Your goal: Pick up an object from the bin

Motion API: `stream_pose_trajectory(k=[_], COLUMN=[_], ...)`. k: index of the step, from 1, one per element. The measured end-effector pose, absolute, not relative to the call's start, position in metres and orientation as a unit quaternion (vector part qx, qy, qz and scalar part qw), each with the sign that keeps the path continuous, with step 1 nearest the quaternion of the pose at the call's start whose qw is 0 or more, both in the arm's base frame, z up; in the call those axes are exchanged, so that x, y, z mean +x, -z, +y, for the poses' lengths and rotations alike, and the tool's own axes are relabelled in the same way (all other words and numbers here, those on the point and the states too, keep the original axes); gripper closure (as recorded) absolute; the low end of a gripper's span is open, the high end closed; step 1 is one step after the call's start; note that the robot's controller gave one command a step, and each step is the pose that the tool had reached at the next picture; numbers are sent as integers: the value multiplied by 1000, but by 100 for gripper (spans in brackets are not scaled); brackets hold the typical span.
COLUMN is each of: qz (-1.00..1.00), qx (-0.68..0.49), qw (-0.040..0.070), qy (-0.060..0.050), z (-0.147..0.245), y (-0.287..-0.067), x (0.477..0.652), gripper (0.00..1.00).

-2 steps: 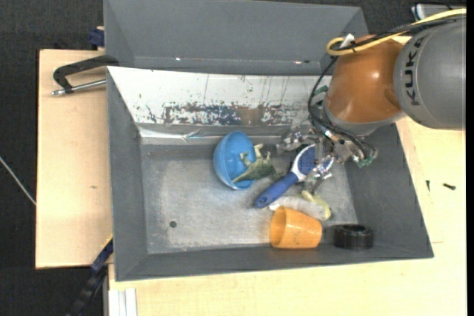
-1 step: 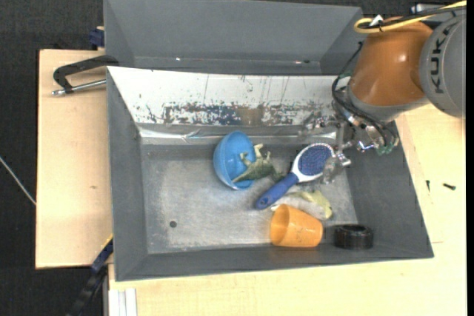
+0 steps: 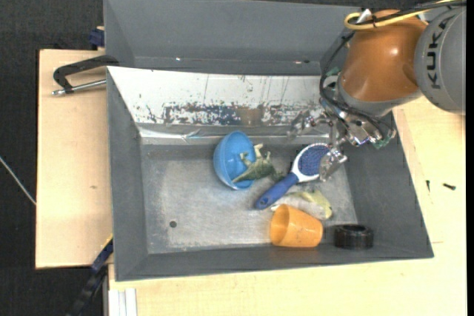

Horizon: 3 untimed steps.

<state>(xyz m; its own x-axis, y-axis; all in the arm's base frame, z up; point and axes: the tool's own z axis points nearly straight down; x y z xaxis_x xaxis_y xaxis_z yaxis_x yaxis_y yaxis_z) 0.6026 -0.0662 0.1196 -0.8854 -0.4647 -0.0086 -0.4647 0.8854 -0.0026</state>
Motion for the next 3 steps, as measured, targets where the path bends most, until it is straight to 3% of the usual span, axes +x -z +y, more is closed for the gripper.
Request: stream_pose_trajectory(k=[1, 2, 3], qz=[935, 793, 795], qx=[-356, -609, -606], qw=[3, 5, 6], qy=[1, 3, 2], z=[-58, 15, 15], y=[-73, -74, -78], x=[603, 596, 597], gripper=[0, 0, 100])
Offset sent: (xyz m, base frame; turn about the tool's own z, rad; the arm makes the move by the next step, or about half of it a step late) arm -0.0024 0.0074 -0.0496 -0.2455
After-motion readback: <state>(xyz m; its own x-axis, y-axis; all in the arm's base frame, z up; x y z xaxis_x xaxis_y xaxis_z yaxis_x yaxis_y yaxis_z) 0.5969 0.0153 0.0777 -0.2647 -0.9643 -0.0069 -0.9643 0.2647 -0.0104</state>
